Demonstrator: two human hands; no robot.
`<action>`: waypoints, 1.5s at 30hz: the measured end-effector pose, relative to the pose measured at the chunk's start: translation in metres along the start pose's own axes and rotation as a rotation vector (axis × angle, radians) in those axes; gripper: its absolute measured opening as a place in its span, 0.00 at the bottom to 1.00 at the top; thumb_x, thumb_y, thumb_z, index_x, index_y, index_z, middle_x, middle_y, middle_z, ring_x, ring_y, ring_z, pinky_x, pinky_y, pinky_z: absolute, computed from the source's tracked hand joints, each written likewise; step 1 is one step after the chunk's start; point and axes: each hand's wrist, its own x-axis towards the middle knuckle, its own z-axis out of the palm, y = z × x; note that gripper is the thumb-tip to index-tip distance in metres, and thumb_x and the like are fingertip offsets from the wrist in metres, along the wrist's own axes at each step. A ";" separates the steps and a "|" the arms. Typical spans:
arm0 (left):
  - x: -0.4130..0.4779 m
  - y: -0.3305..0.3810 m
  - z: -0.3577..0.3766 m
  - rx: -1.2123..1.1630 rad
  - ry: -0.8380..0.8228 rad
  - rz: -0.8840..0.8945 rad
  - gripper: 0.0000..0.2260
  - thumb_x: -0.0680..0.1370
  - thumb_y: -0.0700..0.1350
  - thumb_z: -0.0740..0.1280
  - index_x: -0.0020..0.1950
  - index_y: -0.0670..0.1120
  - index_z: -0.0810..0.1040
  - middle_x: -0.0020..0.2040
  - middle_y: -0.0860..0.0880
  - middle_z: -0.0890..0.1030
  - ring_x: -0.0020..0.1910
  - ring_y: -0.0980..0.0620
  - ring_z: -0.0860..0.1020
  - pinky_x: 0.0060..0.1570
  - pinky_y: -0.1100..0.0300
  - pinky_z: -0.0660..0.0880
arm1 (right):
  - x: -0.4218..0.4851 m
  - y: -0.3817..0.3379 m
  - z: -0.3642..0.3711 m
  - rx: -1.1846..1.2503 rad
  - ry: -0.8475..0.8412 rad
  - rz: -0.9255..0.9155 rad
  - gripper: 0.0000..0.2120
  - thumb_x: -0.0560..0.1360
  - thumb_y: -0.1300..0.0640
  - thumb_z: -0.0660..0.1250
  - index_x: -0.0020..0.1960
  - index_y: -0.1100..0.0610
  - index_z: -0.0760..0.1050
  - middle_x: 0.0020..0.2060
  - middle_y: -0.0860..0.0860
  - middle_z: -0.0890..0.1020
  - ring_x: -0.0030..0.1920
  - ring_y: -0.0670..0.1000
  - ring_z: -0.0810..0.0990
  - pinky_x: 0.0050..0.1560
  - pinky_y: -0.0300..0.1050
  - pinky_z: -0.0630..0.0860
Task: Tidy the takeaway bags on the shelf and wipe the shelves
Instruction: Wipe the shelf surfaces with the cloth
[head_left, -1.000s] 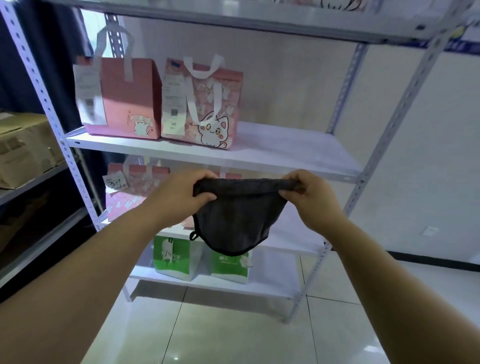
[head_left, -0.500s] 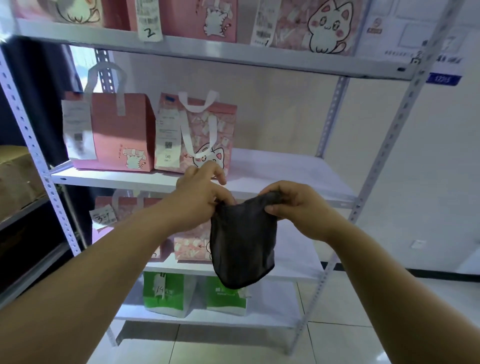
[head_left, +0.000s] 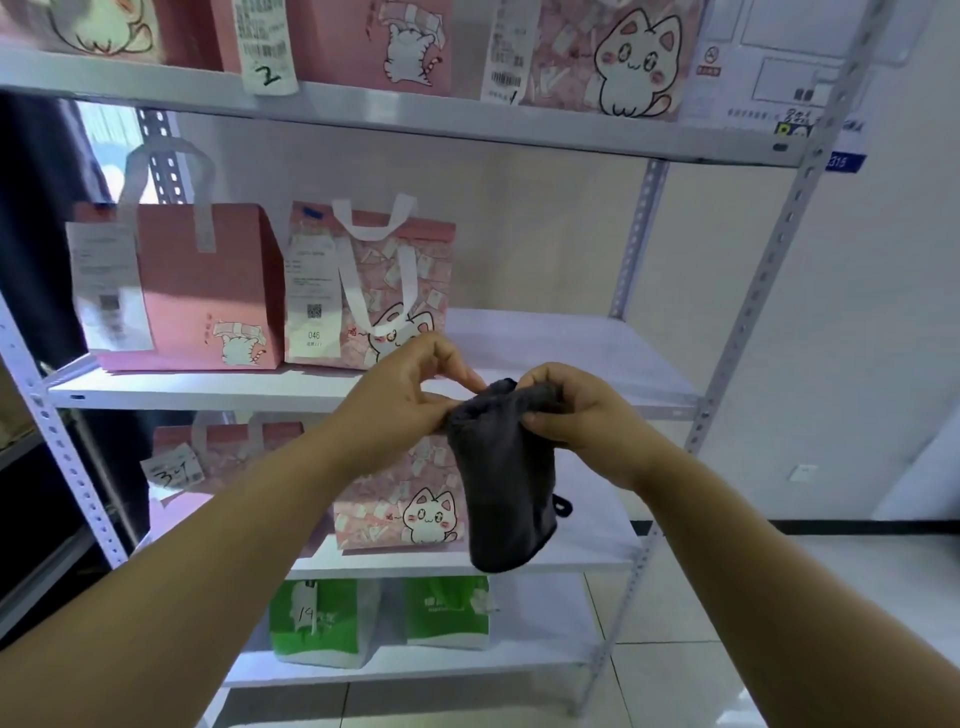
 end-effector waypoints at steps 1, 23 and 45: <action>0.002 -0.003 0.000 -0.034 -0.015 0.000 0.17 0.72 0.32 0.68 0.38 0.56 0.75 0.47 0.54 0.83 0.44 0.50 0.82 0.41 0.60 0.79 | 0.001 0.002 0.000 -0.001 0.038 -0.010 0.12 0.73 0.72 0.63 0.43 0.56 0.72 0.39 0.53 0.77 0.42 0.51 0.76 0.46 0.47 0.74; 0.156 -0.072 0.095 -0.077 -0.122 -0.019 0.17 0.68 0.39 0.75 0.46 0.61 0.79 0.48 0.56 0.82 0.50 0.51 0.81 0.47 0.54 0.80 | 0.034 0.065 -0.134 -0.075 0.366 0.121 0.12 0.72 0.66 0.69 0.53 0.55 0.73 0.52 0.61 0.77 0.43 0.55 0.77 0.46 0.49 0.77; 0.308 -0.187 0.173 0.518 -0.109 -0.203 0.15 0.68 0.52 0.74 0.53 0.56 0.77 0.53 0.55 0.74 0.50 0.57 0.75 0.43 0.69 0.69 | 0.179 0.210 -0.270 -0.463 0.500 0.455 0.12 0.73 0.54 0.69 0.52 0.52 0.68 0.49 0.53 0.78 0.45 0.52 0.77 0.36 0.40 0.69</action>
